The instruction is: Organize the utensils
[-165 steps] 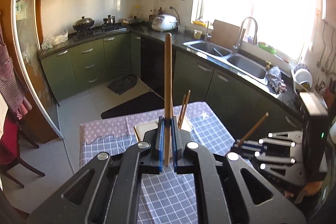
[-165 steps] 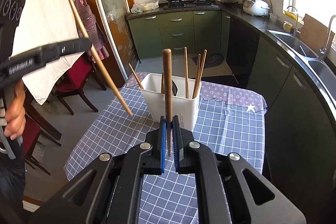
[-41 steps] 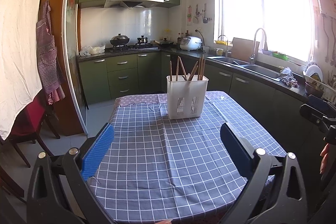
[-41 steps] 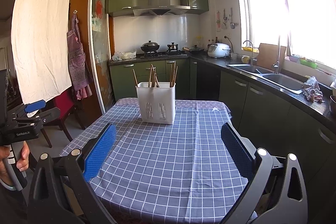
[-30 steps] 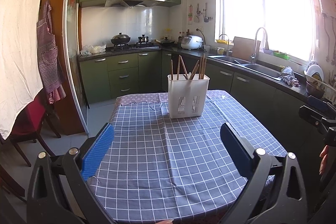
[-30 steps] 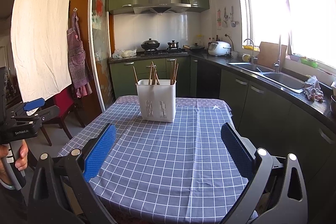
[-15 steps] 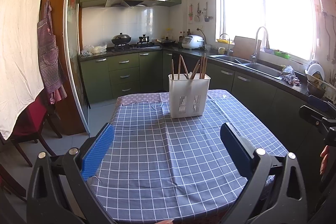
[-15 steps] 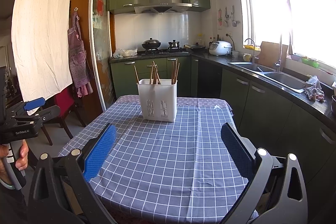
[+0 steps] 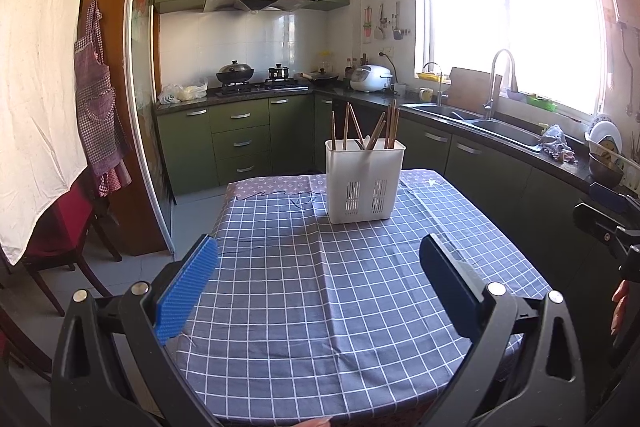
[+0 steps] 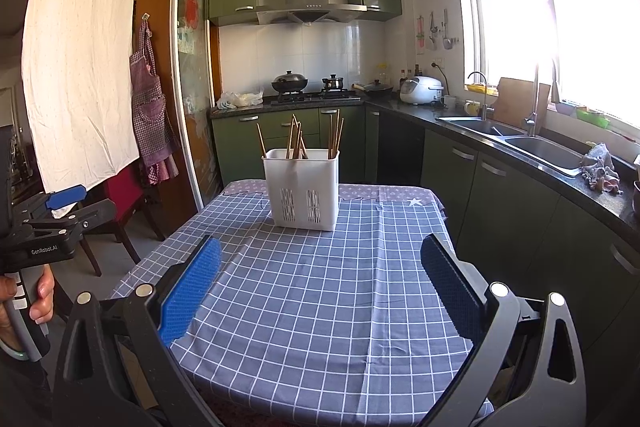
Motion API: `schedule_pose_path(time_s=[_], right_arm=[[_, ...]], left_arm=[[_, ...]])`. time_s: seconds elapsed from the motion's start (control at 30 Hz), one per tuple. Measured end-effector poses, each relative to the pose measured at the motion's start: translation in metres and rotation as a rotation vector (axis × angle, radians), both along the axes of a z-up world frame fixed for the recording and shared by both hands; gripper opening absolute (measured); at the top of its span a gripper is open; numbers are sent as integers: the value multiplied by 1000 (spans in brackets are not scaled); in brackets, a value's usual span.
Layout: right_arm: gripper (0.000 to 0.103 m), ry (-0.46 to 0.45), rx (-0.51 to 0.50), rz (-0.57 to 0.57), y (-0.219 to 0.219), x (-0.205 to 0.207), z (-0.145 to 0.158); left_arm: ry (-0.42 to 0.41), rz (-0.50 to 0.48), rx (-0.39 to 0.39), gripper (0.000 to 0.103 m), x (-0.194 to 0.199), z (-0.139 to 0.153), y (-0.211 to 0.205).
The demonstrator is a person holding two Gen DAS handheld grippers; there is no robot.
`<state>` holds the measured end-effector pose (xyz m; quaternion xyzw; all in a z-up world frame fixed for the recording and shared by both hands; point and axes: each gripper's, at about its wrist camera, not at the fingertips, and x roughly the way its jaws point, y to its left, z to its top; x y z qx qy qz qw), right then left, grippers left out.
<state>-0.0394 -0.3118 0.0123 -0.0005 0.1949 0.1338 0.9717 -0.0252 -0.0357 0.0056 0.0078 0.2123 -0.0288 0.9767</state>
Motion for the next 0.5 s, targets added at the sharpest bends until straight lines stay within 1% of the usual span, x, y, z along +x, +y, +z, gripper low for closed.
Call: schedule_pose_path(time_s=[0.5], right_arm=[[98,9,-3,8,0,5,-4]], left_arm=[[11,12,-8,96,3,1,1]])
